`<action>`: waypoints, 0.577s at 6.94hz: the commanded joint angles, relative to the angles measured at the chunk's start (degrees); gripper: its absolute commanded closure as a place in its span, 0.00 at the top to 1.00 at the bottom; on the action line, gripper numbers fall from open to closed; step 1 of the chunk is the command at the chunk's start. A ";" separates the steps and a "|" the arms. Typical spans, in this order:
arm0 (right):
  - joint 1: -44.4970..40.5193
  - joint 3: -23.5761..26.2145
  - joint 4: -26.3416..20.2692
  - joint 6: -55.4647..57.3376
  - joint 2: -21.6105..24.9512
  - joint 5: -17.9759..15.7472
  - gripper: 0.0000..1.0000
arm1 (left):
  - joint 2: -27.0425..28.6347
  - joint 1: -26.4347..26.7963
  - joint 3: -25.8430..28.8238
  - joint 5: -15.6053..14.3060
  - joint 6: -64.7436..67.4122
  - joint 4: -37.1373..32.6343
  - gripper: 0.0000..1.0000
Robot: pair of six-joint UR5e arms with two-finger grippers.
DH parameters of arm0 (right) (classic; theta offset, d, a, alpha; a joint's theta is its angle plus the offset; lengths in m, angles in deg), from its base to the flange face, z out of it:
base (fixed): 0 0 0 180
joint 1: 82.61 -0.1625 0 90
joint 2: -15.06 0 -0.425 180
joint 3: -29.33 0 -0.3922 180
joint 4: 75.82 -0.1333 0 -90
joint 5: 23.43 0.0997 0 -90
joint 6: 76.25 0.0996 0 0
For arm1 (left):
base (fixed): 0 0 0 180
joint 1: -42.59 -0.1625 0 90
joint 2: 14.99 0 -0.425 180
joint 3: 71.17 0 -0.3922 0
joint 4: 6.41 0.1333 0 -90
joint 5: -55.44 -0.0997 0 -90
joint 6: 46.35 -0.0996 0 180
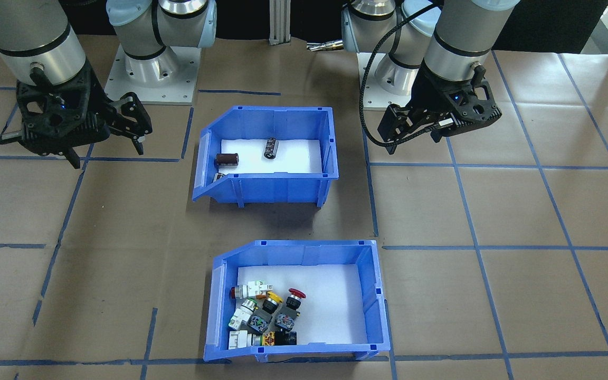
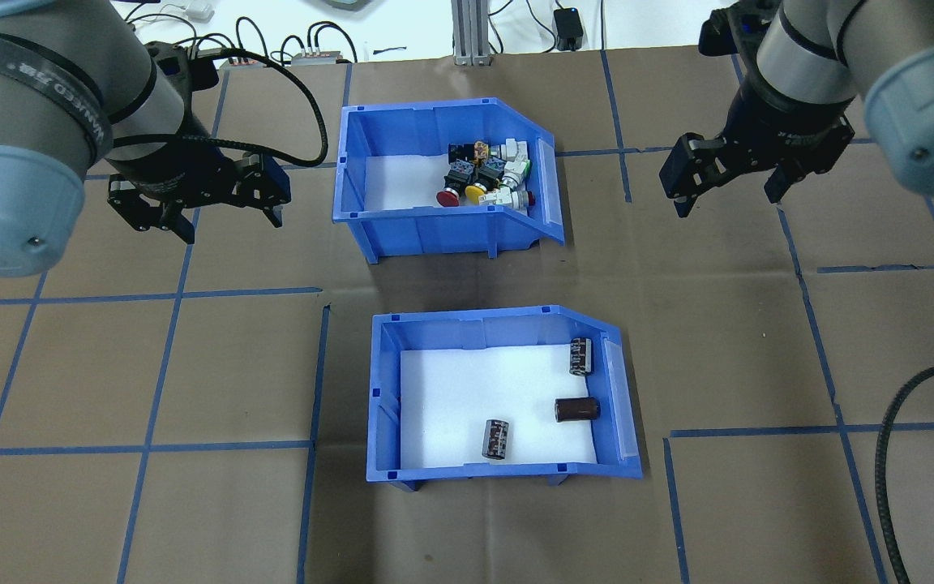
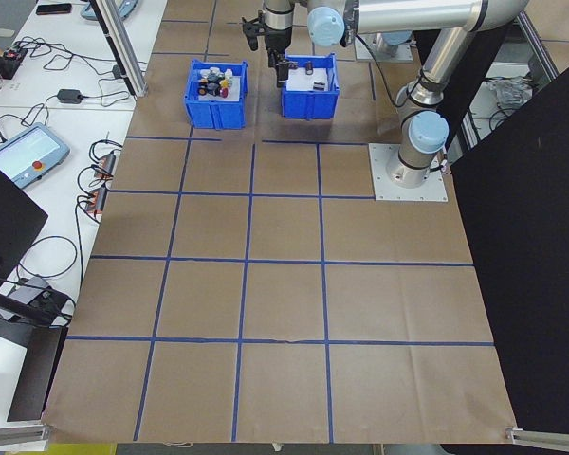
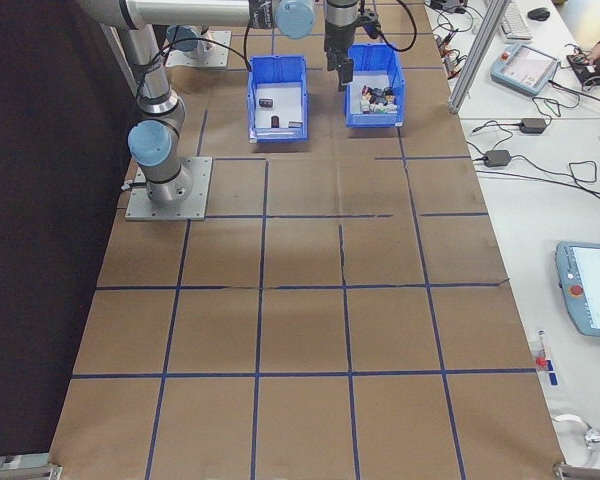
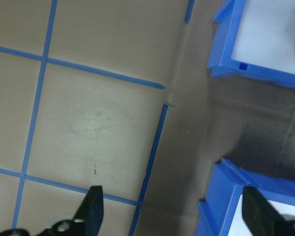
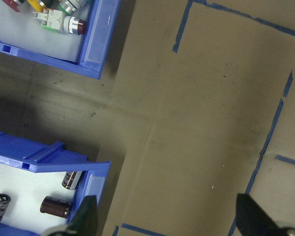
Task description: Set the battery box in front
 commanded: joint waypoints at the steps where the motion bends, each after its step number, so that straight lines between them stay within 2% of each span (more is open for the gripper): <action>1: -1.62 -6.83 0.06 -14.23 -5.48 -0.72 1.00 | -3.16 0.32 -5.46 3.28 15.64 -0.02 0.99; 2: -3.90 -10.25 -0.81 -14.72 -8.37 -0.90 1.00 | -6.66 0.76 -10.27 10.01 26.25 -0.11 0.98; 4: -10.65 -18.59 -0.99 -21.37 -17.15 -0.89 1.00 | -12.55 5.48 -17.15 10.17 44.90 0.24 0.98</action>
